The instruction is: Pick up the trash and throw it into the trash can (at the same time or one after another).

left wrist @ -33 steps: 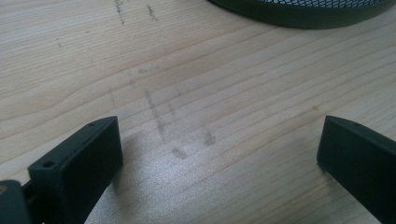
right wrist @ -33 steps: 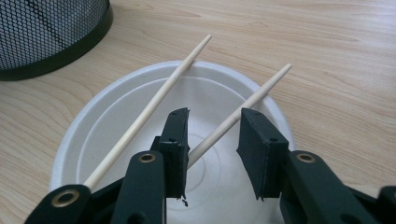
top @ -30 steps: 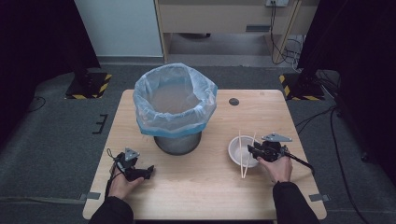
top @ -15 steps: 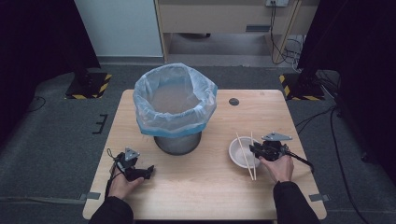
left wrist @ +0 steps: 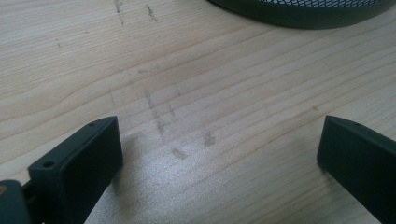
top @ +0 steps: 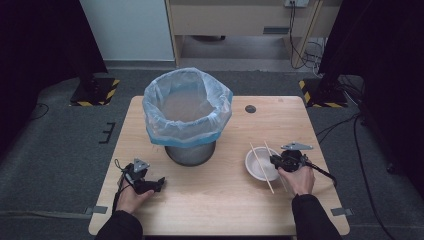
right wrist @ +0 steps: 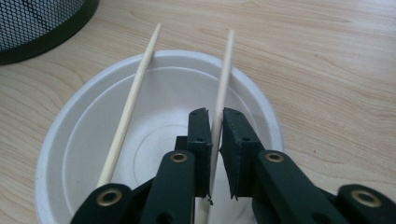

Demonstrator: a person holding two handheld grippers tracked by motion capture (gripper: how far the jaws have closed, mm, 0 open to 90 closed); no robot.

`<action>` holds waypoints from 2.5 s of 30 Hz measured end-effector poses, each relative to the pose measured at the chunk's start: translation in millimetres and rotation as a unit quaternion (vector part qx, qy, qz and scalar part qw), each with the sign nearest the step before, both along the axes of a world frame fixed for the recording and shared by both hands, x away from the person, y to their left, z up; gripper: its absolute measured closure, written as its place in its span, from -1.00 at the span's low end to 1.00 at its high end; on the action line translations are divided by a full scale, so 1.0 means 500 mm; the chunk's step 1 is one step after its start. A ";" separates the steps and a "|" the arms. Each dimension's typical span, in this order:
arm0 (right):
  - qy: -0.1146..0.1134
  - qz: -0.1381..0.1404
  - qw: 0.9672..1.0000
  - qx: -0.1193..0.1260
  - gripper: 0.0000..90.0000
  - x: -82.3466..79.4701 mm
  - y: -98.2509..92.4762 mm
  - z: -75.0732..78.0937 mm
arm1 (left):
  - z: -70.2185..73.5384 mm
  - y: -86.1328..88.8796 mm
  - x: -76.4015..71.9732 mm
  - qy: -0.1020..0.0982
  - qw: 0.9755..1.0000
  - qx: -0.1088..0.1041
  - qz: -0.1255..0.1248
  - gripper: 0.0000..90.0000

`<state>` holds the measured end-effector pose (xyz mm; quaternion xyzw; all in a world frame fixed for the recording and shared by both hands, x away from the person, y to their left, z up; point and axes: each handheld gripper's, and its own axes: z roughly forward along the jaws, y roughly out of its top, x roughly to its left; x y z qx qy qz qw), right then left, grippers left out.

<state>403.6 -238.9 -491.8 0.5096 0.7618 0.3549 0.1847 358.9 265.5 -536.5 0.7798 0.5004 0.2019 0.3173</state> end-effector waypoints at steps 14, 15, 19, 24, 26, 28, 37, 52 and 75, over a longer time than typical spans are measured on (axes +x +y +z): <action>0.001 0.003 1.000 -0.009 0.89 0.002 0.000 -0.001 | 0.000 0.000 0.000 0.000 1.000 0.000 0.000 -1.00; 0.002 0.002 1.000 -0.009 0.89 0.002 0.000 -0.001 | 0.000 0.000 0.000 0.000 1.000 0.000 0.000 -1.00; 0.004 0.001 1.000 -0.010 0.86 0.001 0.001 -0.002 | 0.000 0.000 0.000 0.000 1.000 0.000 0.000 -1.00; 0.007 0.004 1.000 -0.016 0.90 0.002 0.000 -0.001 | 0.000 0.000 0.000 0.000 1.000 0.000 0.000 -1.00; 0.006 0.003 1.000 -0.015 0.91 0.002 -0.001 0.000 | 0.000 0.000 0.000 0.000 1.000 0.000 0.000 -1.00; 0.005 0.002 1.000 -0.015 0.91 0.001 -0.001 0.002 | 0.000 0.000 0.000 0.000 1.000 0.000 0.000 -1.00; -0.008 0.002 1.000 -0.008 0.91 0.001 -0.005 0.010 | 0.000 0.000 0.000 0.000 1.000 0.000 0.000 -1.00; -0.050 0.003 0.998 0.026 0.91 -0.004 -0.012 0.052 | 0.000 0.000 0.000 0.000 1.000 0.000 0.000 -1.00; -0.138 0.010 0.985 0.104 0.91 -0.028 -0.031 0.158 | 0.000 0.000 0.000 0.000 1.000 -0.001 0.000 -1.00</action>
